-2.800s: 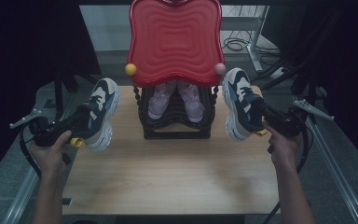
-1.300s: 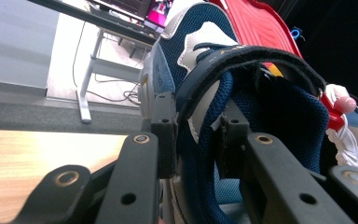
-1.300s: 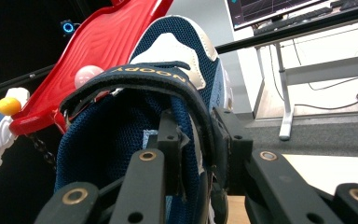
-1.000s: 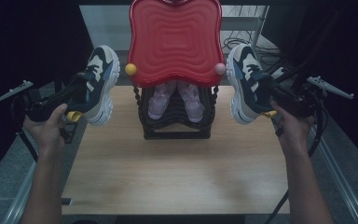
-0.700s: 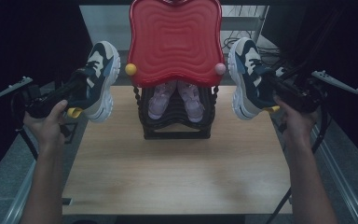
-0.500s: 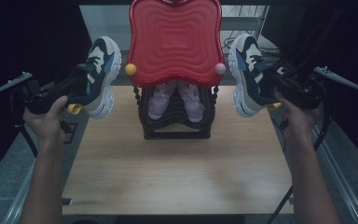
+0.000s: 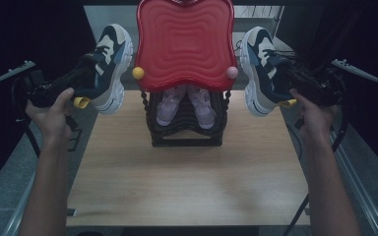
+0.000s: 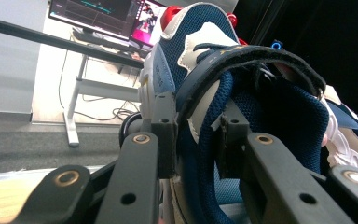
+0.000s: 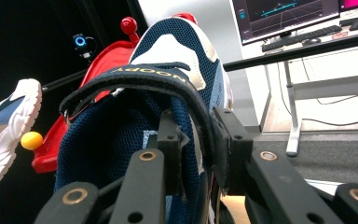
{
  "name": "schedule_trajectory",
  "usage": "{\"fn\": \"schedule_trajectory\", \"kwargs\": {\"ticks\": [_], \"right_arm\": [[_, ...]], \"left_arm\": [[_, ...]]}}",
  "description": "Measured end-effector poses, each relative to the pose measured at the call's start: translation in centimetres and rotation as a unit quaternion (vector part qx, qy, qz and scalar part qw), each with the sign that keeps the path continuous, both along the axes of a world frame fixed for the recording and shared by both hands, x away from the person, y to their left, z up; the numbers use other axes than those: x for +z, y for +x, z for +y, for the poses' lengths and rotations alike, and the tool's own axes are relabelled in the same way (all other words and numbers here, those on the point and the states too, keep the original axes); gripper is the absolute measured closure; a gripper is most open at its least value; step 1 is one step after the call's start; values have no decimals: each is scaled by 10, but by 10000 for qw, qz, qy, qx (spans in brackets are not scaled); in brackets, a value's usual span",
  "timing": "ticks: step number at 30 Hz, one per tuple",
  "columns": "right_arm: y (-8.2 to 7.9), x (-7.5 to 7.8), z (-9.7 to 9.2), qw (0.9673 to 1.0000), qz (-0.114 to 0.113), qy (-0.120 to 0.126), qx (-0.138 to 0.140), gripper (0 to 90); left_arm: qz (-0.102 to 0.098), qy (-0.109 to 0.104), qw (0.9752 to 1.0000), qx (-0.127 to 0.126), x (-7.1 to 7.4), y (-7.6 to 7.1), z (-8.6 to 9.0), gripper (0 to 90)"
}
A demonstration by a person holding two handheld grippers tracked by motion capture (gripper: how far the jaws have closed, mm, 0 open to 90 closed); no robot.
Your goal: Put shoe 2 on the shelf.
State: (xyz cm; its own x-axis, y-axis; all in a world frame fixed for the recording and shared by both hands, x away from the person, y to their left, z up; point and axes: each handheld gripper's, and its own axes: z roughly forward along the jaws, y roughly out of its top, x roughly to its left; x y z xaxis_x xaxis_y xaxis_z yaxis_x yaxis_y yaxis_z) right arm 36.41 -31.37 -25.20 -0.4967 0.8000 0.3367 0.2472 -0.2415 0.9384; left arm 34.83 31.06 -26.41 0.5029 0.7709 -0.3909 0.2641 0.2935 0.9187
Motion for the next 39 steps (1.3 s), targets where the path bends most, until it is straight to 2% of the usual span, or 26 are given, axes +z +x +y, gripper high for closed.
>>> {"fn": "schedule_trajectory", "kwargs": {"ticks": [16, 20, 28, 32, 39], "right_arm": [[7, 19, 8, 9999, -115, -69, 31, 741], [9, 24, 9, 10000, -78, -22, 56, 740], [14, 34, 14, 9999, -88, -76, 47, 739], [16, 40, 19, 9999, -81, -125, 74, 739], [20, 49, 29, 9997, -93, -155, 154, 739]], "left_arm": [[-68, 47, 10000, -52, 18, 7, -11, 737], [-74, 43, 9999, -68, 23, 8, -14, 737], [-117, 116, 9999, -23, 36, 12, -19, 737], [-116, 254, 9996, 24, 42, 15, -22, 737], [-103, 284, 9995, -5, 49, 21, -28, 737]]}}
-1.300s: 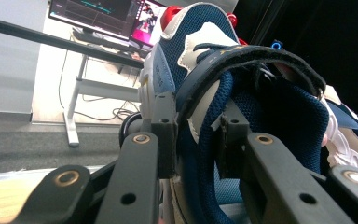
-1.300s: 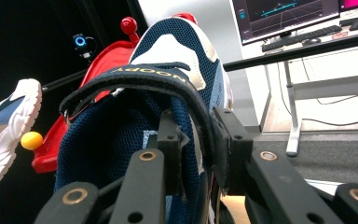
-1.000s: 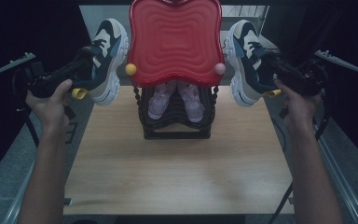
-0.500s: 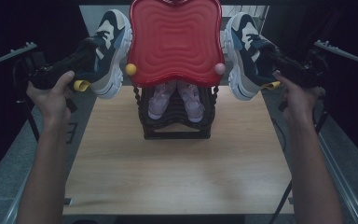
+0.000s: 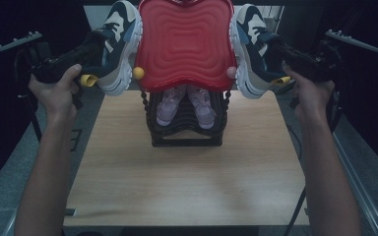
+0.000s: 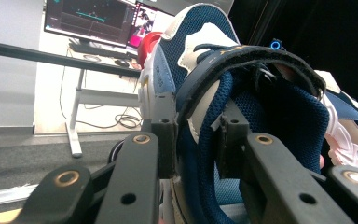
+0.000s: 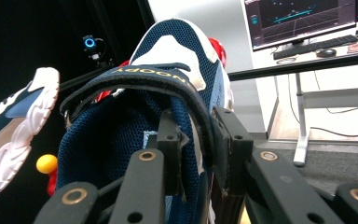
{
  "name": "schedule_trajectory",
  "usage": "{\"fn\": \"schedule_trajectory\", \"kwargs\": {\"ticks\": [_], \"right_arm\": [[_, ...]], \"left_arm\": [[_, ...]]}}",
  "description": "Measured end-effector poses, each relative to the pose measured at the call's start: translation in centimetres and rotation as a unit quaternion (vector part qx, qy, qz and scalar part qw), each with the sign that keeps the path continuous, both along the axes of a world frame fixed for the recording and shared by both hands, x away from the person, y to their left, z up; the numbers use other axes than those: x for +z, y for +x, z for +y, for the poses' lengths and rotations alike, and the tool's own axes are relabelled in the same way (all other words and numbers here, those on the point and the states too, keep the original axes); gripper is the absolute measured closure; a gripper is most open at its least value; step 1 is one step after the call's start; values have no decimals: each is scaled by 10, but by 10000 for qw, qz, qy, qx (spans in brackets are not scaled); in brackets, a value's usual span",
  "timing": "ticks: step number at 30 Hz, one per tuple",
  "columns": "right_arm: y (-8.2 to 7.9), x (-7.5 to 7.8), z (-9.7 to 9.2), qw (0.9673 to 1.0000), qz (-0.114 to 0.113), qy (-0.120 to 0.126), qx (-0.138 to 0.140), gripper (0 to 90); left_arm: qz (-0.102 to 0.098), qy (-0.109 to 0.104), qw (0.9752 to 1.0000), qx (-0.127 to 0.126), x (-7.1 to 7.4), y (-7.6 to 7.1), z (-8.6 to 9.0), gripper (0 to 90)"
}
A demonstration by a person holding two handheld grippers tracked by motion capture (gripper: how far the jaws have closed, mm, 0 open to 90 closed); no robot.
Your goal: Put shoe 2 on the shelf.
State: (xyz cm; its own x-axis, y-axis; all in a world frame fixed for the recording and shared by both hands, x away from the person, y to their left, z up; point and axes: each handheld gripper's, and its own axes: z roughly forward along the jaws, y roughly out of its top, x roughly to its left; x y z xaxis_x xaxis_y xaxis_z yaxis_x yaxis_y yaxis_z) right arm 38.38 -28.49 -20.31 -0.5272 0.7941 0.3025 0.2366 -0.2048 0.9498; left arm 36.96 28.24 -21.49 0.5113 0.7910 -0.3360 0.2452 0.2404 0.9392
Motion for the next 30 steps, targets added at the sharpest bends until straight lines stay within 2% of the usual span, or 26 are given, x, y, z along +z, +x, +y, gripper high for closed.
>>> {"fn": "schedule_trajectory", "kwargs": {"ticks": [11, 18, 23, 30], "right_arm": [[5, 16, 23, 9998, -75, -129, 153, 739], [10, 23, 39, 9994, -70, -208, 265, 738], [14, 28, 47, 9993, -91, -180, 311, 739], [19, 32, 54, 9993, -78, -160, 342, 739]], "left_arm": [[26, -27, 10000, -86, 15, 13, -16, 737], [-2, 94, 9999, -105, 23, 18, -26, 737], [14, 101, 9997, -208, 26, 22, -34, 737], [95, 118, 9997, -188, 27, 30, -42, 737]]}}
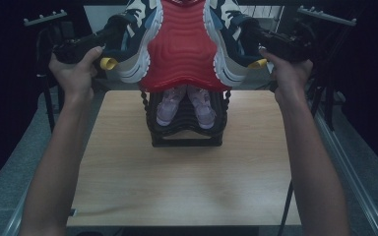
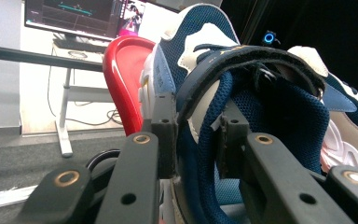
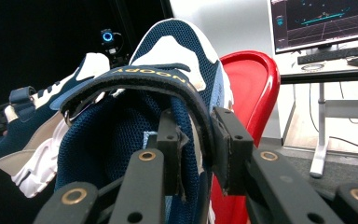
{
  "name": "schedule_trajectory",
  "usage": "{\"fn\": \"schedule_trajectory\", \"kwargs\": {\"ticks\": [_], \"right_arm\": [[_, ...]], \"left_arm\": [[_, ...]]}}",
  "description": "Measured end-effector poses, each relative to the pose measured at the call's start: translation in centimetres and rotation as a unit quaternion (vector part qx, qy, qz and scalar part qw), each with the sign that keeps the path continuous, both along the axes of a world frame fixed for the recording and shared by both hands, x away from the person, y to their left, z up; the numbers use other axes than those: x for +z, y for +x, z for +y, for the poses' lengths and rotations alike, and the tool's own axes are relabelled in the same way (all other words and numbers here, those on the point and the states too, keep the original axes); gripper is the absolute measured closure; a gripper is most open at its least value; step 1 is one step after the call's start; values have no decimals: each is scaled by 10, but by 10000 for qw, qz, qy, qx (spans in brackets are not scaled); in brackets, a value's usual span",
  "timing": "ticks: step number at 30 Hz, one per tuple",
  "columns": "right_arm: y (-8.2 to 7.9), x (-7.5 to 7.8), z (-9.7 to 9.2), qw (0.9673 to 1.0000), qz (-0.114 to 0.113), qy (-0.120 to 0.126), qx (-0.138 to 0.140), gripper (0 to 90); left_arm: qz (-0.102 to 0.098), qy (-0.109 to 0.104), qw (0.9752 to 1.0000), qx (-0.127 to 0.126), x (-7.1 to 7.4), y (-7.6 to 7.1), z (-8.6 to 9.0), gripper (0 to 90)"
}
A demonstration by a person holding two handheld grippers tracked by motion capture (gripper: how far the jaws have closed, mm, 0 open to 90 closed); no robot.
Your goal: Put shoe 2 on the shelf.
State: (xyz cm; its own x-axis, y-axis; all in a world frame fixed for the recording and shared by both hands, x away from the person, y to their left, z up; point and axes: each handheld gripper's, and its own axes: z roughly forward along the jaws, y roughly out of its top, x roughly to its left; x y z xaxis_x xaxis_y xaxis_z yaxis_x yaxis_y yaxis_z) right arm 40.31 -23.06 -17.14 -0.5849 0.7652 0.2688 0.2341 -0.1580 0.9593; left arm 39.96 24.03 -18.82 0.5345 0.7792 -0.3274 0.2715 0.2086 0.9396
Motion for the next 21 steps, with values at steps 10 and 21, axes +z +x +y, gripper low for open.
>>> {"fn": "schedule_trajectory", "kwargs": {"ticks": [10, 21], "right_arm": [[8, 0, 12, 10000, 16, -4, 59, 738], [18, 5, 26, 9999, 64, -9, 96, 738]], "left_arm": [[19, 27, 10000, -35, 5, 6, -12, 737], [10, -17, 10000, -48, 11, 13, -24, 737]]}}
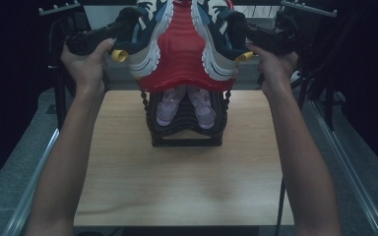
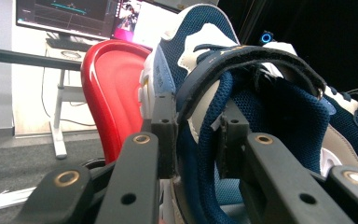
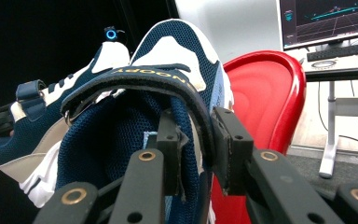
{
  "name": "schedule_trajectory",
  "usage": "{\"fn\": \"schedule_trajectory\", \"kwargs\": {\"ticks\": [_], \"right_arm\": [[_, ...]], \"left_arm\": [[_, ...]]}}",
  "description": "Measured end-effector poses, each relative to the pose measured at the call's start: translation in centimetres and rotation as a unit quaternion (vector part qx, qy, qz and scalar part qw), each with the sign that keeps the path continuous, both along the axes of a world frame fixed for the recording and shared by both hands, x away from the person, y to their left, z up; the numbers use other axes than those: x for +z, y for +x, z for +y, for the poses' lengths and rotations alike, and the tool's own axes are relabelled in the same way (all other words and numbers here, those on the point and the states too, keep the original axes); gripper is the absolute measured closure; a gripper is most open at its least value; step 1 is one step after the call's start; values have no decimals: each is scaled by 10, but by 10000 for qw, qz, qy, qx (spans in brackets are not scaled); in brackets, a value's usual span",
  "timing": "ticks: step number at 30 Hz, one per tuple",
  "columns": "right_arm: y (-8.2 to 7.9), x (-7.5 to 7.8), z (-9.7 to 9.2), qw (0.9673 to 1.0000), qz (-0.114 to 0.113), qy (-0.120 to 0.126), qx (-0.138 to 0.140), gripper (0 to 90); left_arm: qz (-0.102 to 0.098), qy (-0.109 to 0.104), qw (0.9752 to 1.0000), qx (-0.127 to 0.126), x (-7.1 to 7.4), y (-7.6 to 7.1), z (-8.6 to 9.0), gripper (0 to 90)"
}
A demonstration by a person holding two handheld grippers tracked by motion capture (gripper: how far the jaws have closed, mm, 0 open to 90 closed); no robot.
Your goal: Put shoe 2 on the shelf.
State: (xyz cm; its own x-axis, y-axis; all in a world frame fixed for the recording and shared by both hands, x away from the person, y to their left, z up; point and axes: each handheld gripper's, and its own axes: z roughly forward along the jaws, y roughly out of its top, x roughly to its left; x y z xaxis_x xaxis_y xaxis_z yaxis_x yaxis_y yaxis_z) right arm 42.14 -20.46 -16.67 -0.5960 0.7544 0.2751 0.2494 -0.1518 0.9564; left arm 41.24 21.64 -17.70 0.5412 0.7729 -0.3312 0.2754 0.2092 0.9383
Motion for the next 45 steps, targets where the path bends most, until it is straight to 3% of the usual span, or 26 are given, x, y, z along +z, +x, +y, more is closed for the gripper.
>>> {"fn": "schedule_trajectory", "kwargs": {"ticks": [11, 20, 32, 45], "right_arm": [[11, 0, 7, 9999, 71, 80, -60, 737], [16, 6, 11, 9998, 114, 2, -163, 737], [31, 0, 20, 9995, 227, -14, -241, 736], [43, -11, 28, 9977, 256, -397, -493, 726]], "left_arm": [[49, -72, 10000, -19, 1, 8, -10, 737], [93, -117, 9999, -15, 3, 13, -21, 736], [154, 121, 9995, 250, -3, 24, -30, 736], [295, 339, 9981, 421, -19, 38, -38, 732]]}}
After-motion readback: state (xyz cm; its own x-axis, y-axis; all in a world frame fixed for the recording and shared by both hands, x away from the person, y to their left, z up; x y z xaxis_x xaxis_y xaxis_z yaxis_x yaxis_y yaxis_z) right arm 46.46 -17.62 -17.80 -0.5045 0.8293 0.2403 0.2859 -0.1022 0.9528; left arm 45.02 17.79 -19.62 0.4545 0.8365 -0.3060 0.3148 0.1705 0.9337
